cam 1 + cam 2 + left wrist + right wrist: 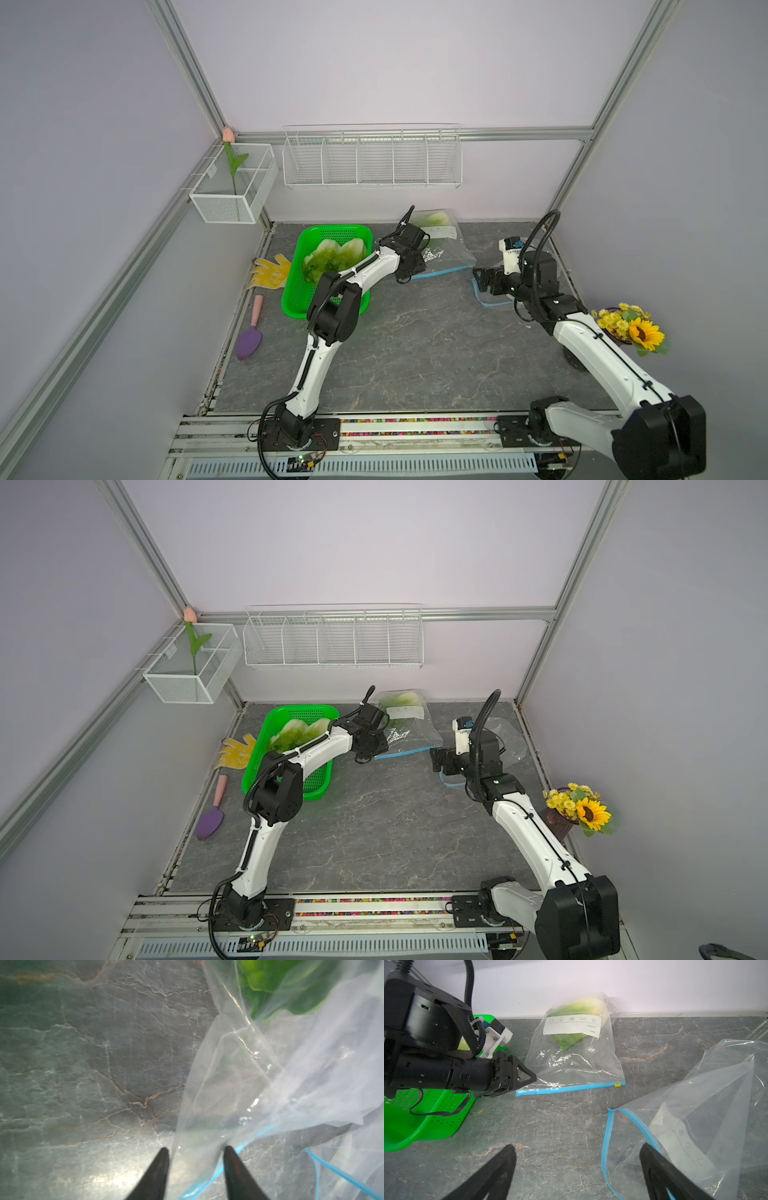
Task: Open the zip-top bag and take out the chinese cabbages
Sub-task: Adjust the zipper food storage bag at the center of the board.
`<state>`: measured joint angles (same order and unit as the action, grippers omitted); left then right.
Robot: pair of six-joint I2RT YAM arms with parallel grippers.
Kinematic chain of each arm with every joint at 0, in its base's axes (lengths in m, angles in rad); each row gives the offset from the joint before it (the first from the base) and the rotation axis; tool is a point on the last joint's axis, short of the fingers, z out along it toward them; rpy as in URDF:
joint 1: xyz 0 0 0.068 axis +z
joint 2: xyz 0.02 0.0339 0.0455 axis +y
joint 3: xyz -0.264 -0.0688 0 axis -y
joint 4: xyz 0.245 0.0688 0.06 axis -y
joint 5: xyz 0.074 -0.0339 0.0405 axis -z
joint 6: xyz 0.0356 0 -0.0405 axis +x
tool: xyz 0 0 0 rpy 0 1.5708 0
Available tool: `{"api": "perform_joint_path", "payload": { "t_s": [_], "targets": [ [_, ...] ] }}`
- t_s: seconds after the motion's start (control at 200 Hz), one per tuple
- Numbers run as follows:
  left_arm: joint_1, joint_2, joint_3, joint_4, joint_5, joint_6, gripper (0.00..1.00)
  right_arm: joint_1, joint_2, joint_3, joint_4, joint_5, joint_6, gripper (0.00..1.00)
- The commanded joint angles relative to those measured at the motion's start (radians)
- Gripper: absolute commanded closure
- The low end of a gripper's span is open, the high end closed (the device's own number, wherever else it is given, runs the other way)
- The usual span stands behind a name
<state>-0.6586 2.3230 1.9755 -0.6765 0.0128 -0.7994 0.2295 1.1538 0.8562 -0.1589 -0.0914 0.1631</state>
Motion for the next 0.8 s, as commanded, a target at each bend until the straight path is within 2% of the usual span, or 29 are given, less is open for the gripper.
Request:
{"api": "perform_joint_path", "payload": {
  "t_s": [0.0,0.07,0.12,0.265,0.42,0.56,0.725,0.8],
  "targets": [
    [-0.001,-0.007,0.039,-0.041,0.005,-0.005,0.81,-0.007,-0.022,-0.014,0.003,-0.01,0.012,0.04],
    [-0.001,-0.048,0.008,-0.032,0.005,-0.002,0.95,-0.008,-0.031,-0.019,-0.002,0.002,0.014,0.04],
    [-0.001,-0.081,-0.017,-0.025,0.008,-0.001,1.0,-0.008,-0.043,-0.026,-0.002,0.013,0.023,0.04],
    [-0.001,-0.173,-0.059,-0.019,0.039,0.006,1.0,-0.018,-0.076,-0.046,0.01,0.003,0.115,0.03],
    [0.009,-0.248,-0.073,-0.01,0.14,-0.004,1.0,-0.1,-0.076,-0.075,0.069,-0.062,0.231,0.0],
    [0.029,-0.308,-0.085,-0.002,0.23,0.017,1.0,-0.185,-0.031,-0.078,0.115,-0.202,0.327,0.0],
    [0.084,-0.361,-0.131,0.058,0.462,0.027,1.0,-0.282,0.024,-0.086,0.201,-0.414,0.43,0.02],
    [0.098,-0.376,-0.133,0.04,0.527,0.076,1.0,-0.313,0.062,-0.084,0.264,-0.513,0.47,0.03]
  ]
}}
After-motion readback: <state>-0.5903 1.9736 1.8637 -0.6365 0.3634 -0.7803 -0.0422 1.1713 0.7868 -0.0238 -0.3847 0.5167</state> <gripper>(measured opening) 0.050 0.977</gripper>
